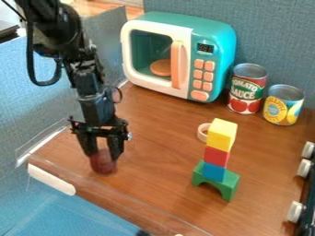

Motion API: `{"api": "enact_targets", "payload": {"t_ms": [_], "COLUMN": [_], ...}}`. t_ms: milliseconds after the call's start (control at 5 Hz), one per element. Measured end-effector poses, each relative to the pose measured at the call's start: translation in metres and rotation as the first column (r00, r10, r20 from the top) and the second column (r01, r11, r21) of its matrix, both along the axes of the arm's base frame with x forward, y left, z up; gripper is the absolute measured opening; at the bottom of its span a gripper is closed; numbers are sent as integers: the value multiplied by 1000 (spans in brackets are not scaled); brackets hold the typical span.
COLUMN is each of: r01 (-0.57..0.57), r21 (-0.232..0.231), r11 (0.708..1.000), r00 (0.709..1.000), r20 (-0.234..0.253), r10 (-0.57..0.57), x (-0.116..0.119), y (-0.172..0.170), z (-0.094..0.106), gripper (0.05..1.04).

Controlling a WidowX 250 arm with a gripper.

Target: Move the brown circle to the left side of table

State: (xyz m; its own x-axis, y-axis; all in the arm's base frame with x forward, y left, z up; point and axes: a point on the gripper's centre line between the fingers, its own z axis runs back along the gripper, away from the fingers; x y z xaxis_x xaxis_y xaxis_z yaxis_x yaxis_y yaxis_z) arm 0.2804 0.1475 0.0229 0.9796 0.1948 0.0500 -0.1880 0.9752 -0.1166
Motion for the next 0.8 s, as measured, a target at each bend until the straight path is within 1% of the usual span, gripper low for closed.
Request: {"api": "enact_targets", "payload": {"t_ms": [200,400,600,800], "r01": [6,10,39,79], "r21": [0,-1,9,59], "r11": [1000,1000,999,995], "r00": [1000,1000,999,997], "r20": [0,-12,-36,10], "r10": [-6,-10,-39,-79], "x": [3,4,6,16], "y": [1,1,-8,-20], "z": [-2,-3,-2,26], "gripper": [739,780,999,1003]}}
